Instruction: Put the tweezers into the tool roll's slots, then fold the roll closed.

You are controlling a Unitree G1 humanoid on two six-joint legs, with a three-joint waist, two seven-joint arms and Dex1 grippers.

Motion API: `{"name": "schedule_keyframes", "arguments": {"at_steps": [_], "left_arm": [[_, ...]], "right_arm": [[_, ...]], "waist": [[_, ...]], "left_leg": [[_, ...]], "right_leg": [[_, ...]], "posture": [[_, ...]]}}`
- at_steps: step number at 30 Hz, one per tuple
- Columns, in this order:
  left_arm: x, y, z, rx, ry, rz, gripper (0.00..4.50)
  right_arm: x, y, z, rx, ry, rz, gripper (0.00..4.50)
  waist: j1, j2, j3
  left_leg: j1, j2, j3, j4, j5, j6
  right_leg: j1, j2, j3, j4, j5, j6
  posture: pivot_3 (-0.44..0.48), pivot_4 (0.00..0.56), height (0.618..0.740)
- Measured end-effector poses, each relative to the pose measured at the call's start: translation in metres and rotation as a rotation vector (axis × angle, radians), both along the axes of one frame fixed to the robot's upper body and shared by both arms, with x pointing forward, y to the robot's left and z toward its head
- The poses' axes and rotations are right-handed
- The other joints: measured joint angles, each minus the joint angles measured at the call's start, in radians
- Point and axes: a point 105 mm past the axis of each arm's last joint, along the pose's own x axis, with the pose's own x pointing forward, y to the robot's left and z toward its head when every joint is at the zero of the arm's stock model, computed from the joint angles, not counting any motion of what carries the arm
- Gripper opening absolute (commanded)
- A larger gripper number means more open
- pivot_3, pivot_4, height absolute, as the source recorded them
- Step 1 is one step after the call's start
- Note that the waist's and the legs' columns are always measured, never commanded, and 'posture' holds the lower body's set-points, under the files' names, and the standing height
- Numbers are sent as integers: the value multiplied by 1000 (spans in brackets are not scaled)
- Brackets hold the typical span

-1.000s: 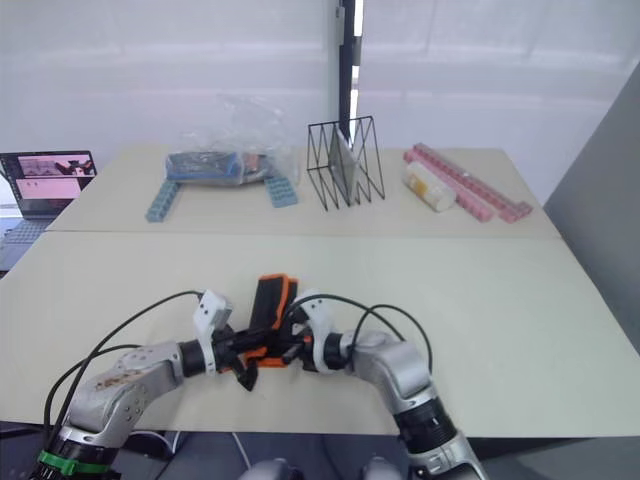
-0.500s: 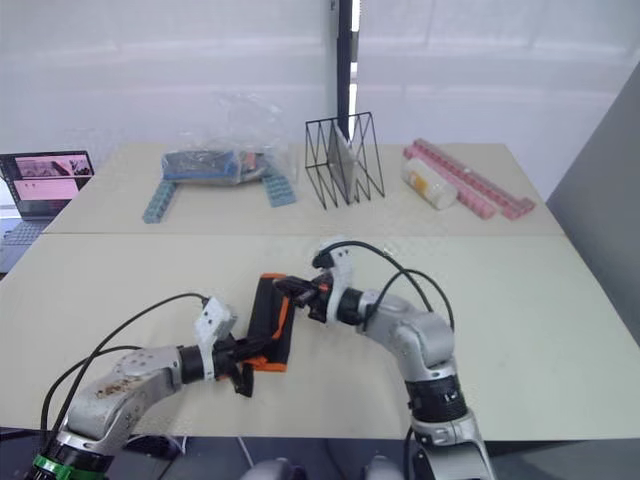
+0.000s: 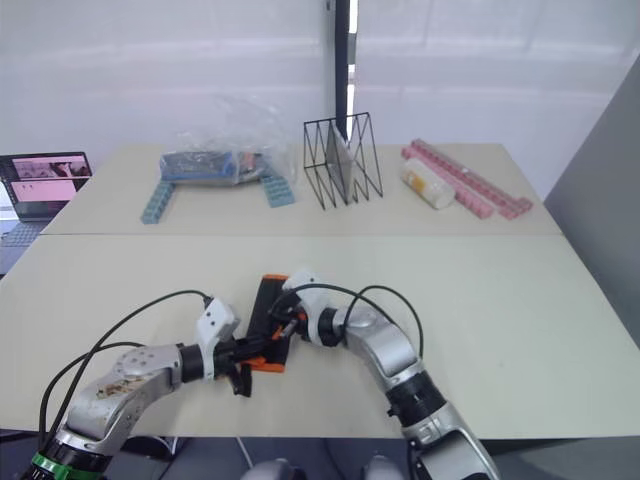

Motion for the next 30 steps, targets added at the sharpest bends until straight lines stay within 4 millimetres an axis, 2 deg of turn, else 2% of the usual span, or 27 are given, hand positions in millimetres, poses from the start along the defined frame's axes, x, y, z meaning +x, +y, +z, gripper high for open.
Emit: {"name": "schedule_keyframes", "arguments": {"at_steps": [1, 4, 8, 11, 16, 20, 23, 24, 27, 30], "left_arm": [[0, 0, -1, 5, 0, 0, 13], [-4, 1, -2, 15, 4, -8, 824], [-13, -2, 1, -5, 8, -50, 2185], [-22, 5, 9, -5, 22, -98, 3166], [-36, 19, 33, -96, 118, -156, 3166], [-37, 27, 48, -144, 132, -169, 3166], [-30, 33, 48, -154, 125, -148, 3166], [-25, 35, 49, -159, 110, -135, 2639], [-12, 33, 52, -165, 48, -133, 1742], [-7, 25, 47, -172, 30, -166, 676]], "right_arm": [[0, 0, -4, -14, -2, 5, 0], [1, 2, -9, -16, -8, 21, 0], [1, 2, -12, -6, -12, 29, 0], [0, 2, -14, -6, -5, 27, 0], [-1, 3, -15, 4, 1, 24, 0], [0, 3, -14, 9, 1, 19, 0], [-1, 3, -15, 10, 4, 16, 0], [-1, 3, -15, 10, 4, 15, 0], [-1, 3, -16, 12, 5, 13, 0], [-2, 4, -15, 16, 4, 10, 0]], "waist": [[-1, 0, 0], [-9, 0, -3], [-11, 1, -4], [-14, -1, -3], [-20, -4, 2], [-19, -6, 3], [-18, -6, 3], [-17, -6, 3], [-17, -7, 3], [-20, -7, 3]], "left_leg": [[4, 0, 0, -1, 0, 0], [10, 0, 1, -4, 0, 0], [10, 0, 2, -4, 0, 0], [8, 1, 2, -4, 0, 0], [8, 2, 3, -4, 0, 0], [8, 2, 3, -4, 0, -1], [8, 2, 3, -4, 0, -1], [9, 2, 3, -4, 0, -1], [8, 2, 3, -4, 1, -2], [8, 2, 3, -4, 1, -2]], "right_leg": [[3, 0, 0, -1, 0, 0], [5, 0, 1, -3, -1, 1], [5, 0, 2, -1, -1, 1], [4, 1, 4, 0, -1, 0], [3, 2, 5, 2, -2, -2], [3, 2, 5, 2, -2, -2], [3, 2, 5, 2, -2, -2], [3, 2, 5, 3, -2, -2], [3, 2, 5, 3, -2, -2], [2, 2, 5, 3, -2, -2]], "posture": [[0, 150, 737], [0, 150, 737], [0, 150, 737], [0, 150, 737], [0, 150, 737], [0, 150, 737], [0, 150, 737], [0, 150, 737], [0, 150, 737], [0, 150, 737]]}}
